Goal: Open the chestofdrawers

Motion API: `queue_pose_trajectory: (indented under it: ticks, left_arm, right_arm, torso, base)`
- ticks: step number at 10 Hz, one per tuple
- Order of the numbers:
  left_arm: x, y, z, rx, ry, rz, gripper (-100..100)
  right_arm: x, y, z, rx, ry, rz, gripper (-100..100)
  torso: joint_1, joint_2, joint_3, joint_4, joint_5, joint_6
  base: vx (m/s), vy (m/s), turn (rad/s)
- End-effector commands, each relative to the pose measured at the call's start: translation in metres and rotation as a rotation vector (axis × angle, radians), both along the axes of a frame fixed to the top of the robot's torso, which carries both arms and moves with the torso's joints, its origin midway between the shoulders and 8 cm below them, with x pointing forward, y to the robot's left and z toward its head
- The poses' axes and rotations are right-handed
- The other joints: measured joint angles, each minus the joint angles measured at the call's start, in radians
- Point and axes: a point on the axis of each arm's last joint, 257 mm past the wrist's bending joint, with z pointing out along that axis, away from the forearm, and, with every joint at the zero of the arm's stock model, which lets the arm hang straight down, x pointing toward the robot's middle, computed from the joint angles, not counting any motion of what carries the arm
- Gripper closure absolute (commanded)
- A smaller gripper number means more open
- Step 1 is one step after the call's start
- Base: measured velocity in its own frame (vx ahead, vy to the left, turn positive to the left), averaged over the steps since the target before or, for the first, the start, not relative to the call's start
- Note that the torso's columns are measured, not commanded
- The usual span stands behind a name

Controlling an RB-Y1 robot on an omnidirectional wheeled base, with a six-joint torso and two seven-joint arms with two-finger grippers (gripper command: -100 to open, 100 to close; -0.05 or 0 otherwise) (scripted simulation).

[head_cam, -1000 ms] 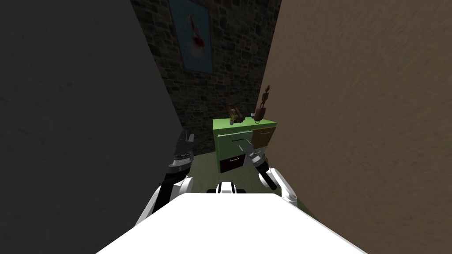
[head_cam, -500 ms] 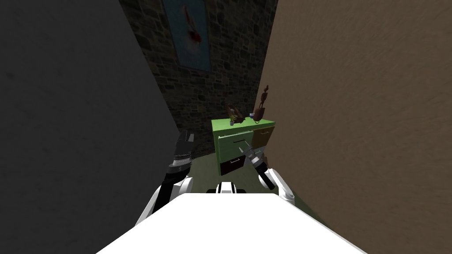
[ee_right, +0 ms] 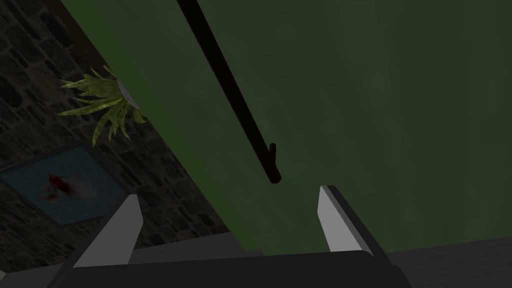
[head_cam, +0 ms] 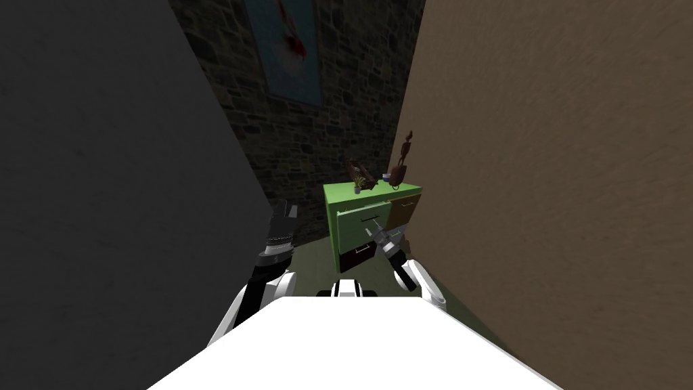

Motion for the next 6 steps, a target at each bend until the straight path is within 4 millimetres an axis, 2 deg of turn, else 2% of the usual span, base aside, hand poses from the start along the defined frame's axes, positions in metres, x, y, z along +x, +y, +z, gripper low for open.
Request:
queue_pose_trajectory:
  ticks: [1,6]
  left_arm:
    - [0.0,0.0,0.0,0.0,0.0,0.0,0]
    - [0.0,0.0,0.0,0.0,0.0,0.0,0]
  right_arm:
    - [0.003,0.005,-0.019,-0.056,0.003,-0.03,-100]
    - [0.008,0.027,-0.028,-0.032,0.009,-0.064,-100]
  torso:
    - [0.001,-0.001,0.0,0.0,0.0,0.0]
    - [-0.002,0.0,0.0,0.0,0.0,0.0]
  base:
    - [0.054,0.087,-0.116]
    - [0.037,0.063,-0.053]
